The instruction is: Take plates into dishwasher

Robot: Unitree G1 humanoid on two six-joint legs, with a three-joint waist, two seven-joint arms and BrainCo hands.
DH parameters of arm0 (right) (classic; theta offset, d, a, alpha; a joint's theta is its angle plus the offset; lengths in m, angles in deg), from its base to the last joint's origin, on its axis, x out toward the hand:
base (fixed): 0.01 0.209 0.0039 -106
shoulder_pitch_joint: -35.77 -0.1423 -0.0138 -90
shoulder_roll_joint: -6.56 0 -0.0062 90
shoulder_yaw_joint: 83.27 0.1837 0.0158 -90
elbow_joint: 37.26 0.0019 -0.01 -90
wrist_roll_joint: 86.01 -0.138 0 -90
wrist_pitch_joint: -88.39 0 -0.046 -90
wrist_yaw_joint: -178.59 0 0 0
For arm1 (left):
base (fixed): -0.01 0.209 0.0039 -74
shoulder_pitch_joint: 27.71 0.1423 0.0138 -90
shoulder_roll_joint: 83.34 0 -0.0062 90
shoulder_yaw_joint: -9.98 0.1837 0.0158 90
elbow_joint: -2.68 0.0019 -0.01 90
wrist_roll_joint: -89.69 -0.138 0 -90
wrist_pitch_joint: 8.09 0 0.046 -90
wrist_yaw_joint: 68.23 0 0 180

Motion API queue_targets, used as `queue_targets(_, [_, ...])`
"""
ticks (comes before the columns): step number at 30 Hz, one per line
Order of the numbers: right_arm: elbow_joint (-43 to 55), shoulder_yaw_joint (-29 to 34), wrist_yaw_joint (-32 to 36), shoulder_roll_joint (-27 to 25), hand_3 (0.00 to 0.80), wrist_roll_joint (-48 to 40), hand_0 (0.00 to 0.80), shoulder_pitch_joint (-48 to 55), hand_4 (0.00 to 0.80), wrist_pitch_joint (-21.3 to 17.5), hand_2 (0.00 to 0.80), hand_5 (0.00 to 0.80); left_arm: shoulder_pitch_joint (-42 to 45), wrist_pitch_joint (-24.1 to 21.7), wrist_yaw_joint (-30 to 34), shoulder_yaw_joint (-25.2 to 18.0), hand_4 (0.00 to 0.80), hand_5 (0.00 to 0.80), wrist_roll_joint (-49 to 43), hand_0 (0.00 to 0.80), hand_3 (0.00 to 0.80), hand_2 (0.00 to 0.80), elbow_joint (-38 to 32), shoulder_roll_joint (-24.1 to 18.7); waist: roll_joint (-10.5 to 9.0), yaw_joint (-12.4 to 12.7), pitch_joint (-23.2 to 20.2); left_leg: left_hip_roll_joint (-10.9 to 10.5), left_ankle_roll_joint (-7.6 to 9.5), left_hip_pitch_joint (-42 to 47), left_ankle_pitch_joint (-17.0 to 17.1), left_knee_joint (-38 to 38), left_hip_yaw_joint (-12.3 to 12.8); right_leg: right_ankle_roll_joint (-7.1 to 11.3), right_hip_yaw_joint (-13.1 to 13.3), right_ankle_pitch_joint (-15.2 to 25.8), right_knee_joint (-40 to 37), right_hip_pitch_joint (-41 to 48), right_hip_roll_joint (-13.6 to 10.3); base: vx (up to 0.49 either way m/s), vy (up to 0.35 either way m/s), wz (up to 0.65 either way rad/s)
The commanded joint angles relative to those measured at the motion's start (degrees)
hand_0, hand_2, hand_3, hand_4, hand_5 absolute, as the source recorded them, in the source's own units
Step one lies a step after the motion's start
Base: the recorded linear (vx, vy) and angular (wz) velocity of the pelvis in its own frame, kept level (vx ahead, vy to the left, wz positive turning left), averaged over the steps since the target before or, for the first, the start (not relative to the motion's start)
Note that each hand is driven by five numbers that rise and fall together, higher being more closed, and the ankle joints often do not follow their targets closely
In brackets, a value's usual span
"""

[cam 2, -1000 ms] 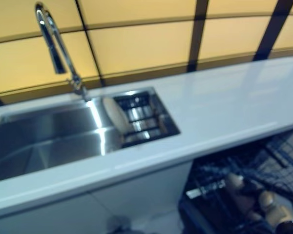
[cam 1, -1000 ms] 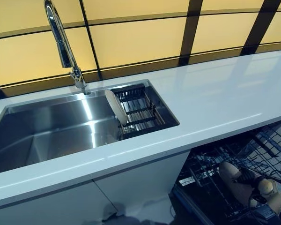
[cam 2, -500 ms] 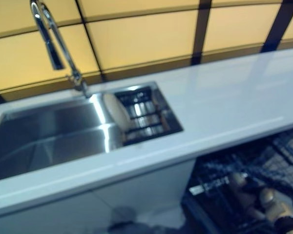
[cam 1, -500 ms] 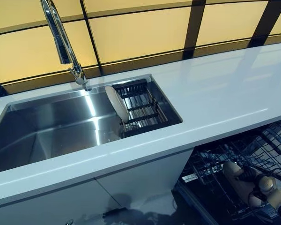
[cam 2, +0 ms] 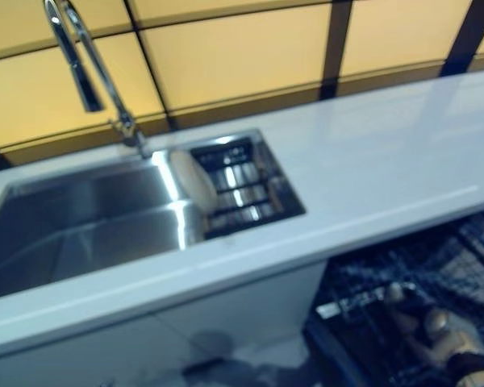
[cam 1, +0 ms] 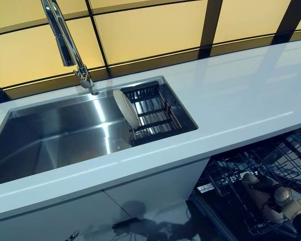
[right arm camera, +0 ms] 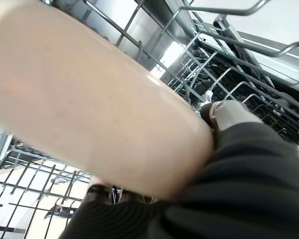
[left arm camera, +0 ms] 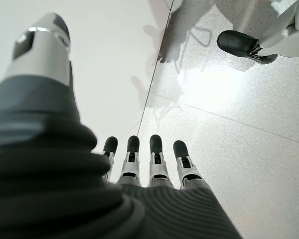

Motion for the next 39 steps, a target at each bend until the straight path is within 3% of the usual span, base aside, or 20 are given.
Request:
queue_targets(1, [-5.5,-4.2,0.7,1.6,0.000,-0.8,0.000,-1.5,0.000,2.4,0.000,0.000,-1.4,-1.1,-0.9,0.5,0.000,0.000,1.1,0.000,0.000,0.000,-0.4,-3.5,-2.59,1.0,1.4,-4.2,1.50,-0.4,0.8,-1.5,1.2,2.79,1.3,2.2,2.2,-1.9,-0.3,0.000,0.000,0.00])
queue_targets(16, [1.4,-2.3,1.9,-2.9,0.000,1.9,0.000,0.2,0.000,4.7,0.000,0.000,-0.9,-1.1,-1.0,0.0,0.000,0.000,0.1,0.000,0.000,0.000,0.0,-3.0,-4.36,-0.3,0.6,-3.7,1.48,1.0,0.5,-1.8,1.9,2.67,2.5,2.3,1.8,-1.0,0.8,0.019,0.005,0.00])
queue_targets(26, [9.2,3.4,6.1,-13.1,0.000,3.2,0.000,1.8,0.000,7.6,0.000,0.000,-0.4,-0.6,-1.0,-1.6,0.000,0.000,-1.0,0.000,0.000,0.000,1.6,-3.9,-7.10,-2.1,-0.3,-3.2,1.58,2.3,0.0,-1.8,2.7,2.66,3.9,2.4,1.5,0.2,1.7,0.049,0.008,-0.04])
queue_targets(39, [9.2,10.3,9.1,-24.3,0.000,3.8,0.000,4.1,0.000,6.9,0.000,0.000,0.7,-1.3,1.0,-2.9,0.000,0.000,-2.8,0.000,0.000,0.000,4.3,-4.6,-9.75,-2.8,-3.0,-2.6,1.56,3.4,-0.7,-1.8,4.2,3.01,5.1,2.3,0.9,1.2,2.5,0.051,0.023,-0.07])
